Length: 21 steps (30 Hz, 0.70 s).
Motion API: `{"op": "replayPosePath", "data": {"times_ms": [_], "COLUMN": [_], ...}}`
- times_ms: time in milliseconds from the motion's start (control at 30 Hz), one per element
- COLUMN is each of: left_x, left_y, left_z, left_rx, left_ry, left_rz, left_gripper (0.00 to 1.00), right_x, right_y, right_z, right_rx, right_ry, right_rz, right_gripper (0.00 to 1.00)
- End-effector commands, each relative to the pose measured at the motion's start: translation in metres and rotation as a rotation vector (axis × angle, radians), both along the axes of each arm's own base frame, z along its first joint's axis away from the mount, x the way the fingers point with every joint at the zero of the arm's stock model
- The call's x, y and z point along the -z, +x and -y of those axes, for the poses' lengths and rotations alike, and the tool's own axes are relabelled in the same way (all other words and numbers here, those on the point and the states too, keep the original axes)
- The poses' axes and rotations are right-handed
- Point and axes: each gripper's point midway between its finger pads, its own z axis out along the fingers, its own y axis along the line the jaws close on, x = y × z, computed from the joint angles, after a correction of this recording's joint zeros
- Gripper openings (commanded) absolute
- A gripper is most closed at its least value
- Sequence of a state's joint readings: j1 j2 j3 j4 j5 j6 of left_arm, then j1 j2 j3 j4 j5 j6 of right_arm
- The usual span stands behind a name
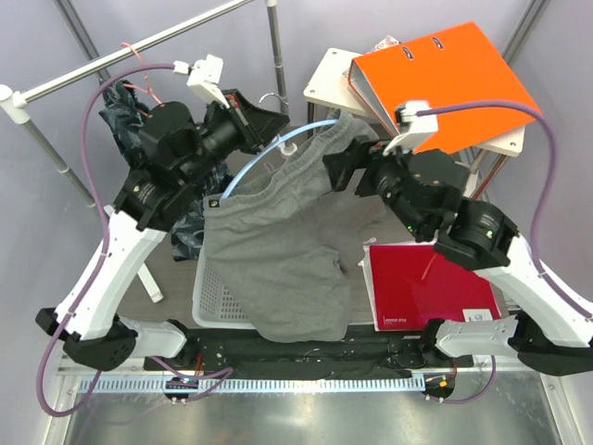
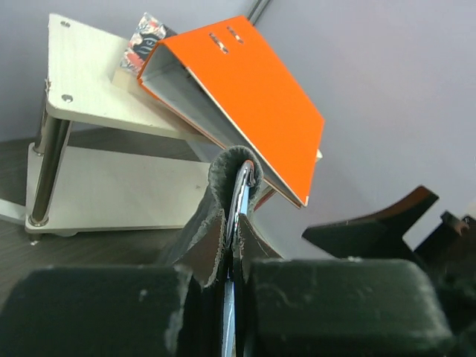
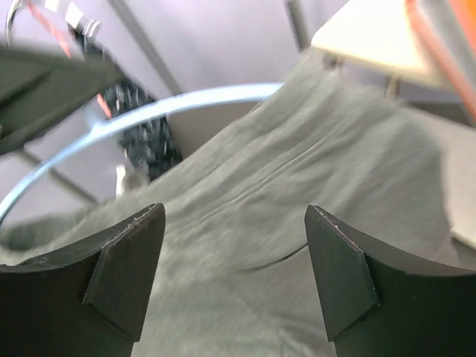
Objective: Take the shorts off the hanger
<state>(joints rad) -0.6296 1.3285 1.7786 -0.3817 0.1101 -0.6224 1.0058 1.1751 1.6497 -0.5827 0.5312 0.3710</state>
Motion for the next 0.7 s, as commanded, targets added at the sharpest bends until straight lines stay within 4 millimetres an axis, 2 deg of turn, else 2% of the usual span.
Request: {"op": "replayPosePath", "data": {"times_ms": [0, 167, 267, 367, 500, 667], "left_x": [-0.065, -0.065, -0.065, -0.067, -0.067, -0.071], "left_y": [-0.041, -0.049, -0.056, -0.064, -0.069, -0.077], "left_z": [-0.018, -0.026, -0.032, -0.037, -0.042, -0.044], "left_rx": [0.060, 0.051, 0.049, 0.051, 0.045, 0.060], "left_ry": [-0.133, -0.107, -0.086, -0.078, -0.071, -0.075], "left_rz": [0.180, 0.193, 0.205, 0.219, 0.228, 0.237], "left_gripper": [0.00, 0.00, 0.00, 0.00, 0.00, 0.00], "right_x": [-0.049, -0.068, -0.077, -0.077, -0.068, -0.048], "right_y": [0.010, 0.015, 0.019, 0.024, 0.027, 0.038], "right_z": [0.029, 0.035, 0.029, 0.020, 0.009, 0.008], "right_rx": [0.149, 0.194, 0.168, 0.143, 0.114, 0.146], "right_ry": [0.121, 0.127, 0.141, 0.131, 0.136, 0.120], "right_rz": [0.080, 0.095, 0.109, 0.110, 0.082, 0.051], "right_gripper": [0.81, 0.80, 0.78, 0.73, 0.68, 0.67]}}
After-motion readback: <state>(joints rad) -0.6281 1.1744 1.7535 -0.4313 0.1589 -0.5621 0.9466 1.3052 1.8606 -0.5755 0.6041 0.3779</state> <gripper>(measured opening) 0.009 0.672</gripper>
